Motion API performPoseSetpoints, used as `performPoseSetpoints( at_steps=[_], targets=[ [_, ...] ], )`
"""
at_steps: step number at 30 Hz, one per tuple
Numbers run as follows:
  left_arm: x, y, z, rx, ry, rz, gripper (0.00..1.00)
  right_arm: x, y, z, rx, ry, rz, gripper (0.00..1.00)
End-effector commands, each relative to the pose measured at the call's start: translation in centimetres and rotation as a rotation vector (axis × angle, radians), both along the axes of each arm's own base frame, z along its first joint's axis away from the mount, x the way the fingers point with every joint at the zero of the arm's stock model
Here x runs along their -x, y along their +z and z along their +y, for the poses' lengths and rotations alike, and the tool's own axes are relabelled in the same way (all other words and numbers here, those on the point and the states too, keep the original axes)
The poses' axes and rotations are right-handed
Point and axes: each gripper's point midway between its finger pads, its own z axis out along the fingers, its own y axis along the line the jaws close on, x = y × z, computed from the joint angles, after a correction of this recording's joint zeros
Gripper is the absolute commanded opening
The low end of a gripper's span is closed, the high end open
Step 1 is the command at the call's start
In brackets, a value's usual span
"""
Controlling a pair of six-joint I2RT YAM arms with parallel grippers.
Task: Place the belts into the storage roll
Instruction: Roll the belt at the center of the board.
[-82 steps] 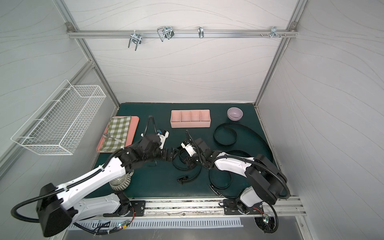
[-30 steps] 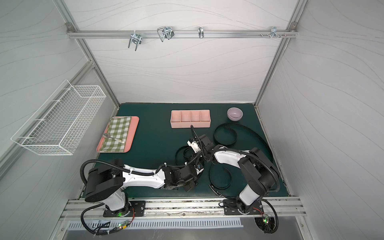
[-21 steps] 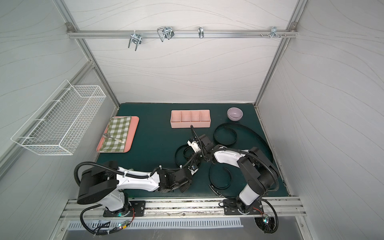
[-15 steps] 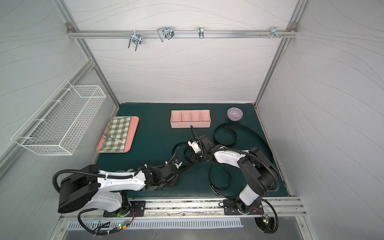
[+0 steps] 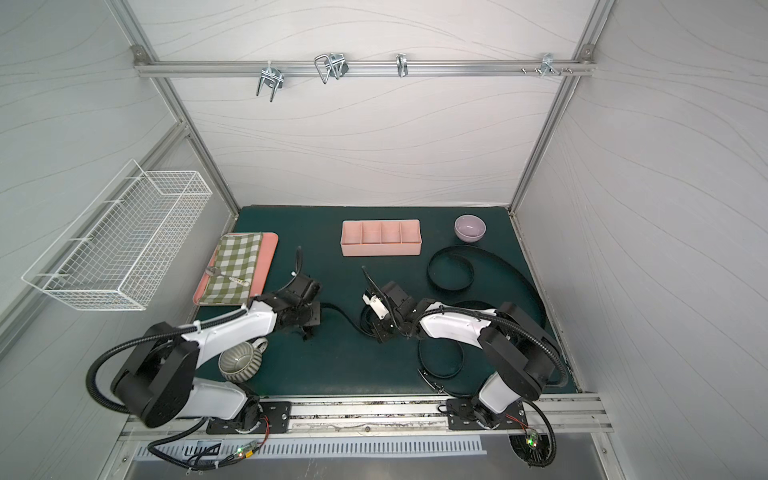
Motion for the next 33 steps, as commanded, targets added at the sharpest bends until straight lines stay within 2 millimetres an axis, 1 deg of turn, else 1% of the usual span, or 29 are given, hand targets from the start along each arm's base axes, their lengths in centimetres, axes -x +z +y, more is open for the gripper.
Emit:
performPoseSetpoints(
  at_steps=[1, 2, 3, 4, 6, 8, 10, 11, 12, 13, 14, 16, 17, 19, 22, 24, 27, 29, 33],
  targets=[
    [-3.8, 0.4, 1.5, 0.081, 0.093, 0.011, 0.0, 3.8, -1.6, -1.0, 0.063, 0.064, 0.081, 0.0],
    [-4.7, 0.3, 1.9, 0.101, 0.125, 0.009, 0.0, 4.4, -1.4, -0.6, 0.051, 0.081, 0.081, 0.0],
    [-5.4, 0.4, 2.2, 0.094, 0.135, -0.003, 0.03, 5.0, -1.3, -0.3, 0.038, 0.095, 0.084, 0.0],
    [-6.4, 0.6, 2.1, 0.081, 0.125, -0.022, 0.1, 5.6, -1.3, 0.0, 0.031, 0.111, 0.083, 0.0],
    [-7.9, 1.0, 1.3, 0.089, 0.1, -0.037, 0.2, 6.4, -1.5, 0.4, 0.03, 0.121, 0.091, 0.0],
    [-8.9, 1.2, 0.7, 0.089, 0.074, -0.044, 0.37, 6.9, -2.0, 0.5, 0.032, 0.118, 0.102, 0.0],
    [-9.4, 1.4, 0.4, 0.066, 0.052, -0.055, 0.51, 7.1, -2.2, 0.5, 0.031, 0.113, 0.108, 0.0],
    [-9.6, 1.5, 0.3, 0.06, 0.035, -0.059, 0.52, 7.2, -2.4, 0.4, 0.038, 0.108, 0.109, 0.0],
    [-9.8, 1.6, 0.3, 0.046, 0.029, -0.062, 0.56, 7.2, -2.4, 0.3, 0.041, 0.102, 0.108, 0.0],
    [-10.0, 1.8, 0.4, 0.026, 0.024, -0.068, 0.64, 7.2, -2.5, 0.2, 0.043, 0.096, 0.112, 0.0],
    [-10.3, 2.1, 0.6, 0.003, 0.021, -0.079, 0.74, 7.2, -2.6, 0.2, 0.045, 0.093, 0.113, 0.0],
    [-10.6, 2.8, 1.1, -0.055, 0.02, -0.105, 0.89, 7.2, -2.7, 0.0, 0.05, 0.087, 0.115, 0.0],
    [-10.8, 3.3, 1.3, -0.089, 0.017, -0.119, 0.93, 7.3, -2.7, 0.0, 0.053, 0.086, 0.118, 0.0],
    [-11.2, 4.3, 1.8, -0.128, 0.026, -0.145, 0.99, 7.3, -2.6, 0.0, 0.053, 0.086, 0.119, 0.0],
    [-11.4, 5.6, 2.1, -0.128, 0.072, -0.18, 0.99, 7.2, -2.7, -0.2, 0.063, 0.083, 0.118, 0.0],
    [-11.0, 6.2, 2.1, -0.101, 0.097, -0.183, 0.99, 7.1, -2.8, -0.3, 0.069, 0.078, 0.11, 0.0],
    [-8.9, 7.0, 2.3, -0.074, 0.128, -0.187, 0.99, 7.0, -2.8, -0.5, 0.075, 0.07, 0.104, 0.0],
    [-6.5, 7.1, 2.3, -0.004, 0.173, -0.164, 0.99, 6.9, -2.7, -0.6, 0.074, 0.066, 0.101, 0.0],
    [-1.3, 6.4, 0.7, 0.179, 0.198, -0.082, 0.99, 6.9, -2.8, -1.1, 0.083, 0.063, 0.095, 0.0]
  ],
)
